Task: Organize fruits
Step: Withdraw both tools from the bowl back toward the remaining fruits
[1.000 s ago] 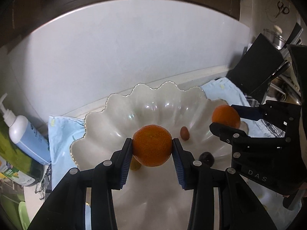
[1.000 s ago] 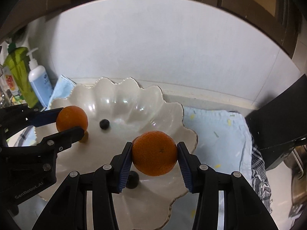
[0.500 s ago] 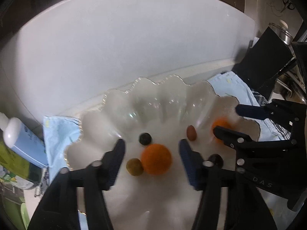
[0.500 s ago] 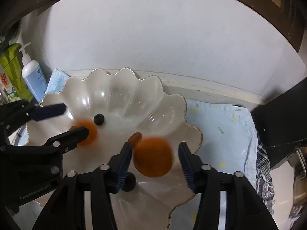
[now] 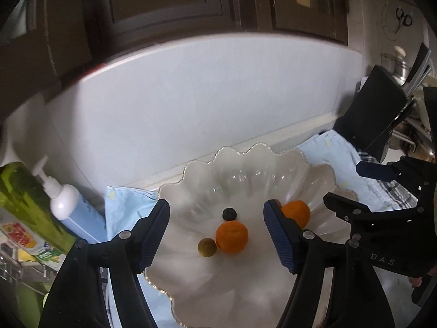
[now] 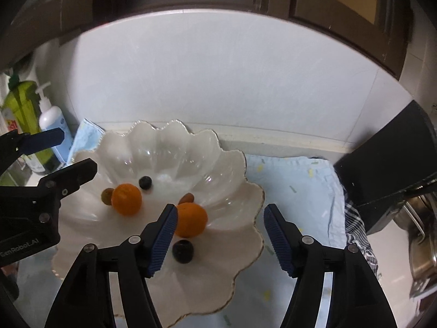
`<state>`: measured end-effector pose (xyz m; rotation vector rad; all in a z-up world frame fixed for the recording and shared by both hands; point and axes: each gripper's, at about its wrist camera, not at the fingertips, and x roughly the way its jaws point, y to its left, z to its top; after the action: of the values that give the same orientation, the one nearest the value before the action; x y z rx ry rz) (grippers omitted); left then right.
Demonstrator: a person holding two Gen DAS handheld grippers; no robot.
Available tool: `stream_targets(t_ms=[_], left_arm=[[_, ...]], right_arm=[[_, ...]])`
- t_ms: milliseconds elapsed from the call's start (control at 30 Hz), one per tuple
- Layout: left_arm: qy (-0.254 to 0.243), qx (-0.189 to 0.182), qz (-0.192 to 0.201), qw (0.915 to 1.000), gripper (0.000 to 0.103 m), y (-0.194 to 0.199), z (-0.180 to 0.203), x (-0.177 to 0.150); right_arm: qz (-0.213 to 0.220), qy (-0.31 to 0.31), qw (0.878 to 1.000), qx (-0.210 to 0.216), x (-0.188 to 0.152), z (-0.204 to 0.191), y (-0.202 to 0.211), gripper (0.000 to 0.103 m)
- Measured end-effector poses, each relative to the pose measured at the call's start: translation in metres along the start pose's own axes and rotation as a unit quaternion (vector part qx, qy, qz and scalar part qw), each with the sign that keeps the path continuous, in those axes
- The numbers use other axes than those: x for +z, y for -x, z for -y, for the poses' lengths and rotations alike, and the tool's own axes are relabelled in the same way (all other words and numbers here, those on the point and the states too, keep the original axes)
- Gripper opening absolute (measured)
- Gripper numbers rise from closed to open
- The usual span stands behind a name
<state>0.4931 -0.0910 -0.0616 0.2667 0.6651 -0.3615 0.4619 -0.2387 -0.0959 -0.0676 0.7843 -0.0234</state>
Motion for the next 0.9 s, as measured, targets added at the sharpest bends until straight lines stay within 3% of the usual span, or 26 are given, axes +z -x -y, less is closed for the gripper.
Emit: stream_targets(t_ms=[433, 900], left_arm=[[-0.009, -0.010, 0.052, 0.9986, 0.076, 0.068, 0.005, -0.005], [-0.022, -0.051, 0.101, 0.9934, 0.076, 0.143, 0.015, -0.025]], right_arm=[[0.074, -0.016, 0.997, -0.024, -0.011, -0.005, 0.084, 0.066], [0.137, -0.034, 0.988, -0.058, -0.044, -0.017, 0.168, 0.066]])
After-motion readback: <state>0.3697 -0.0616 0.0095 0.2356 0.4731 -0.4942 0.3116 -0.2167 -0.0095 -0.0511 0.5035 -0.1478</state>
